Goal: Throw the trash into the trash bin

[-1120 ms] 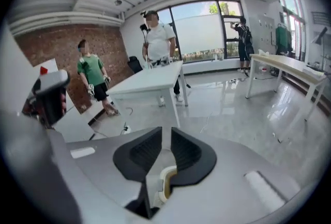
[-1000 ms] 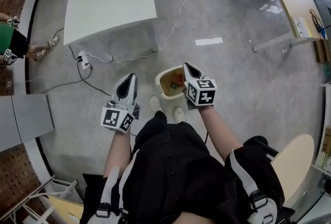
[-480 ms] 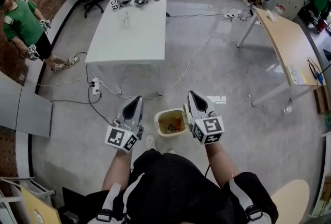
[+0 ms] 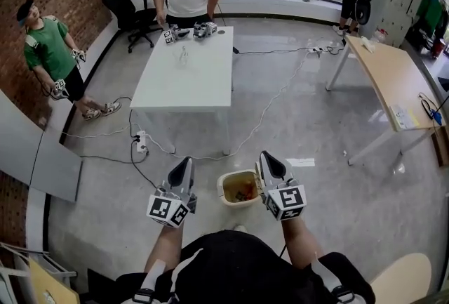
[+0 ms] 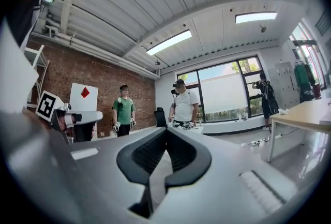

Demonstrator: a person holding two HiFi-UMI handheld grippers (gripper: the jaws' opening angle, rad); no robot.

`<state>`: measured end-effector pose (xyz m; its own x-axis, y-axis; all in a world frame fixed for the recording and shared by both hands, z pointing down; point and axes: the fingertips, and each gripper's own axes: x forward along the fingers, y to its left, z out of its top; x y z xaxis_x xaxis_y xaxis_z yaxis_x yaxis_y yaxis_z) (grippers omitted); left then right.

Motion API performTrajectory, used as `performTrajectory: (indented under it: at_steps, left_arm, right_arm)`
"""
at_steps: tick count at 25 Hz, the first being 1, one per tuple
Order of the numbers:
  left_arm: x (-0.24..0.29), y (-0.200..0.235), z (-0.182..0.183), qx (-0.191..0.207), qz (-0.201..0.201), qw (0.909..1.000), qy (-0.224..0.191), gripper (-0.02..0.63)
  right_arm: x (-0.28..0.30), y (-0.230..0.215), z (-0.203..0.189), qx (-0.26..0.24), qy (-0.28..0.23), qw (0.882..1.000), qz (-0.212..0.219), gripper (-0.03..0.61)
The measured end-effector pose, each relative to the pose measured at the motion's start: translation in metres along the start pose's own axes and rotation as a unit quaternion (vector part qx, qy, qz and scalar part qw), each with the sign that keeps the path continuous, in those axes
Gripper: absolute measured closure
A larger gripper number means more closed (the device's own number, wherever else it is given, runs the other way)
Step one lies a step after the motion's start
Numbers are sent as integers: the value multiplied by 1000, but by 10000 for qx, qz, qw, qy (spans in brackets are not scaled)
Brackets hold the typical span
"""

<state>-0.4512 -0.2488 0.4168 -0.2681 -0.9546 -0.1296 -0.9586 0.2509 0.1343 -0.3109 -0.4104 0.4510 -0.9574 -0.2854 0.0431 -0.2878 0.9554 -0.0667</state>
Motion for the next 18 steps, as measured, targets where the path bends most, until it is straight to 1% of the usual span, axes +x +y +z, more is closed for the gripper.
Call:
performTrajectory:
  at_steps: [3, 5, 7, 9, 11, 14, 16, 18]
  left_arm:
    - [-12, 8, -3, 107, -125, 9999, 28, 613]
    - [-29, 13, -7, 92, -242, 9997, 42, 613]
    - [-49, 21, -6, 3, -273, 9996, 68, 612]
    - [-67, 33, -3, -110, -209, 9997, 93, 614]
    - [-84, 48, -7, -211, -180, 9996, 83, 614]
    - [-103, 60, -12, -287, -277, 9992, 25, 614]
    - [-109, 65, -7, -313, -371, 9988, 16, 614]
    - [-113, 69, -1, -326, -488, 9983, 38, 612]
  right_arm:
    - [-8, 9, 8, 250, -326, 9991, -115, 572]
    - [-16, 20, 6, 325, -422, 9984, -209, 572]
    - [-22, 34, 3, 310, -403, 9983, -282, 572]
    - [-26, 50, 4, 344, -391, 9981, -341, 573]
    - [-31, 65, 2, 429, -406, 9974, -406, 572]
    - [-45, 84, -2, 414, -403, 9967, -573, 574]
    - [-54, 94, -1, 355, -397, 9960, -722, 572]
    - [-64, 103, -2, 408, -408, 9943, -900, 572]
